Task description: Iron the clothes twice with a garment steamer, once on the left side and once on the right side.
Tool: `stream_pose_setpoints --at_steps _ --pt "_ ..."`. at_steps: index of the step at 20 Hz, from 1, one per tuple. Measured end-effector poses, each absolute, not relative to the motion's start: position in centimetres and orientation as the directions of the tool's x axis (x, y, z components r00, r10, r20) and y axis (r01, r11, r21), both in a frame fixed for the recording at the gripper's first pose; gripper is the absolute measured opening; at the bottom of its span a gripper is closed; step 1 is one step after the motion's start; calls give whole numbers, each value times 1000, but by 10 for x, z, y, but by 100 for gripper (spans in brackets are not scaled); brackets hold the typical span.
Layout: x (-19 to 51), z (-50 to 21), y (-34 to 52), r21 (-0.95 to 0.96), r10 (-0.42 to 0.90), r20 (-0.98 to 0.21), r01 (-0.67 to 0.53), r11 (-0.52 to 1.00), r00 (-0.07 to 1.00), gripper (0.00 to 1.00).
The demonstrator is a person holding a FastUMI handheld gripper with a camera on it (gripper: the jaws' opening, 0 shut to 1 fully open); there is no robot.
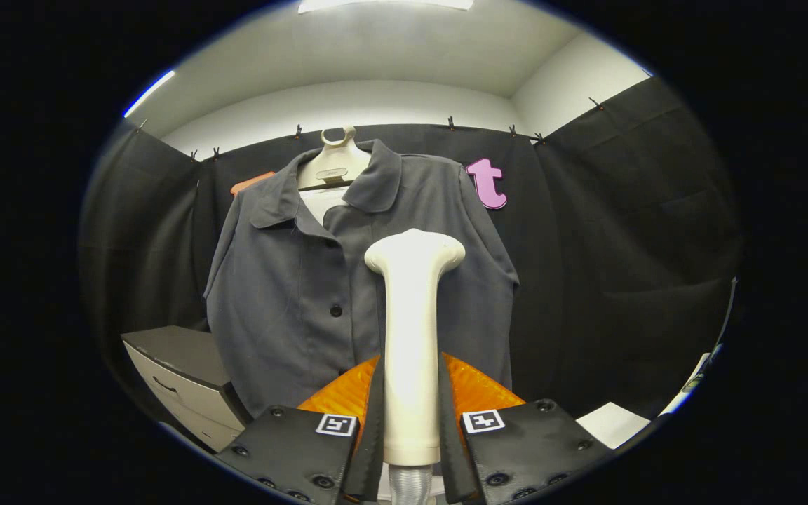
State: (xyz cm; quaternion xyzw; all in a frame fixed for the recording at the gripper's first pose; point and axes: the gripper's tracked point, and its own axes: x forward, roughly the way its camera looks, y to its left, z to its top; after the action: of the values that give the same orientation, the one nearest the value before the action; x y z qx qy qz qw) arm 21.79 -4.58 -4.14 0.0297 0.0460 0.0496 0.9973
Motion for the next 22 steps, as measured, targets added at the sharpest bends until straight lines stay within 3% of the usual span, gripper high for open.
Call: stream_pose_setpoints --at_steps 22 --pt "170 -170 -58 106 75 -322 -42 993 944 41"
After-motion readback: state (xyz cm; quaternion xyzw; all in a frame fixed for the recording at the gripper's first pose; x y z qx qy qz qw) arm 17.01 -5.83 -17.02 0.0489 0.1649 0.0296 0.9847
